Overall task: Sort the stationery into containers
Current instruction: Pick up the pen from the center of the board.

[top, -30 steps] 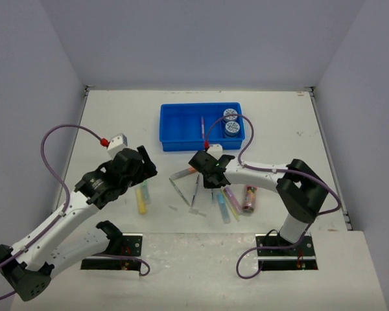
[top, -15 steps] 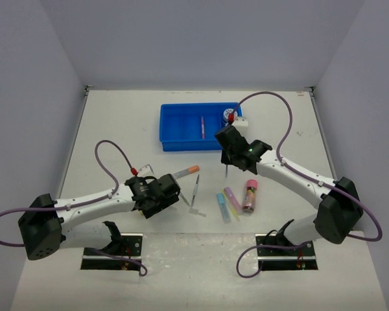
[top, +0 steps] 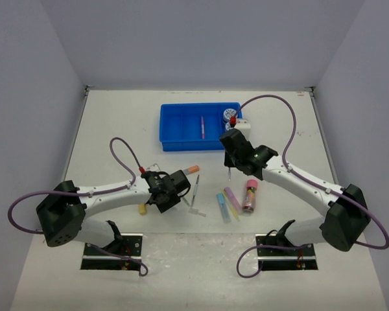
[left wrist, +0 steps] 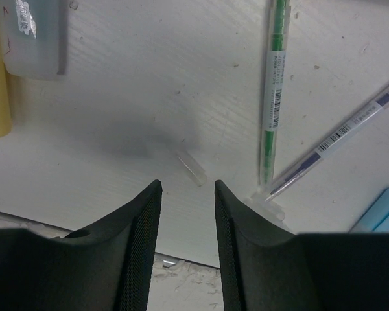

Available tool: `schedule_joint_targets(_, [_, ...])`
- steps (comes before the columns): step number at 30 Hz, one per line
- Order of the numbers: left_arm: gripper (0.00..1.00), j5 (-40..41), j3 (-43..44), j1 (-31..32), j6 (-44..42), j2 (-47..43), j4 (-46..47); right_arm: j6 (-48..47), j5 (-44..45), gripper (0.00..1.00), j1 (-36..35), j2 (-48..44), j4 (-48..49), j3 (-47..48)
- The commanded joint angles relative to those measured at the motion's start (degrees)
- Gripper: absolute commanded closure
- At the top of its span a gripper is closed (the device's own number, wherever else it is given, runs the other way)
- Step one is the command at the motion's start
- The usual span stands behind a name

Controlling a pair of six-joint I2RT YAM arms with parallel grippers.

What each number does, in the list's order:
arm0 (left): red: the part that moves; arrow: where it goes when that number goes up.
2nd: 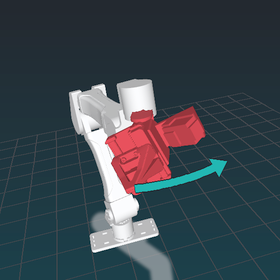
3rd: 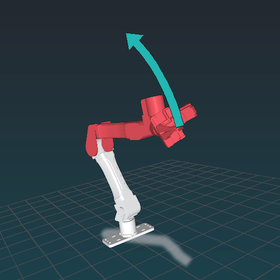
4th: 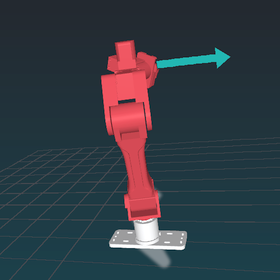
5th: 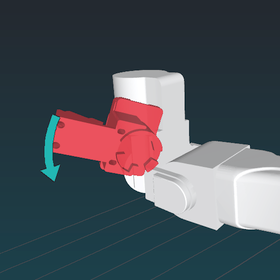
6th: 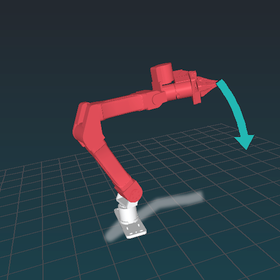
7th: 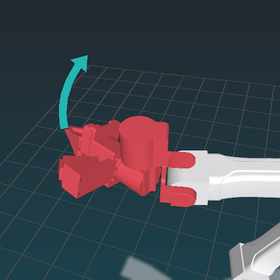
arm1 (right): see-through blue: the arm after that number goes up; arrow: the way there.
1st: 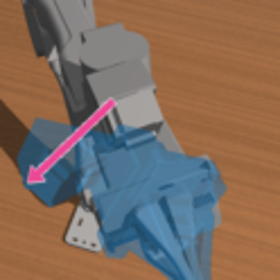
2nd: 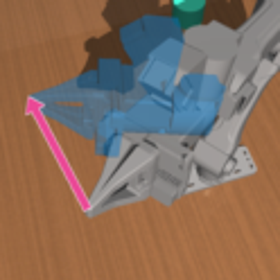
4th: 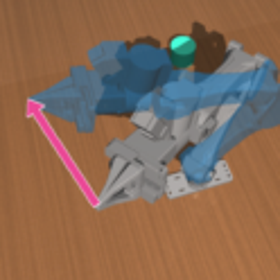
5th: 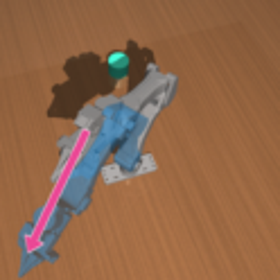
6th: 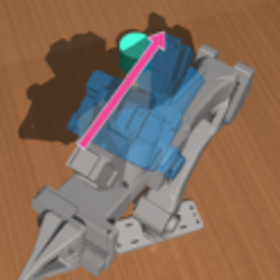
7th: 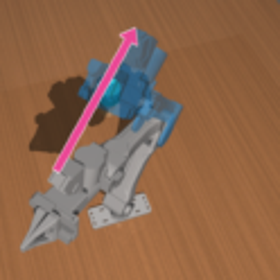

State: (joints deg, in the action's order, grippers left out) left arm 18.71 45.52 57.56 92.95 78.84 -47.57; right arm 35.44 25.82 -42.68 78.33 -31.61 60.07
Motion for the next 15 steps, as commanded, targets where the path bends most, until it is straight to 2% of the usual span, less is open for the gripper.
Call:
schedule_joint_targets(1, [0.60,-0.3,2.0,0.3,1.1,2.2,1.1,-0.9,-0.2,1.00,0.2,-2.7,3.0,-1.1])
schedule_joint_targets(7, [0.62,-1.2,1.6,0.3,-0.3,5.3,3.6,-1.1,-0.9,1.00,0.2,-3.6,3.7,-1.7])
schedule_joint_targets(10, [0.69,-2.1,1.5,0.2,-0.7,6.7,4.2,-1.3,-0.9,1.00,0.2,-4.0,3.9,-2.1])
schedule_joint_targets(13, [0.70,-2.8,0.8,0.3,-0.7,7.7,5.1,-1.3,-0.9,1.00,0.2,-3.9,4.0,-2.2])
schedule_joint_targets(15, [0.77,-3.1,-0.3,0.3,-0.6,7.9,6.0,-1.3,-1.1,1.00,0.2,-4.2,4.0,-2.4])
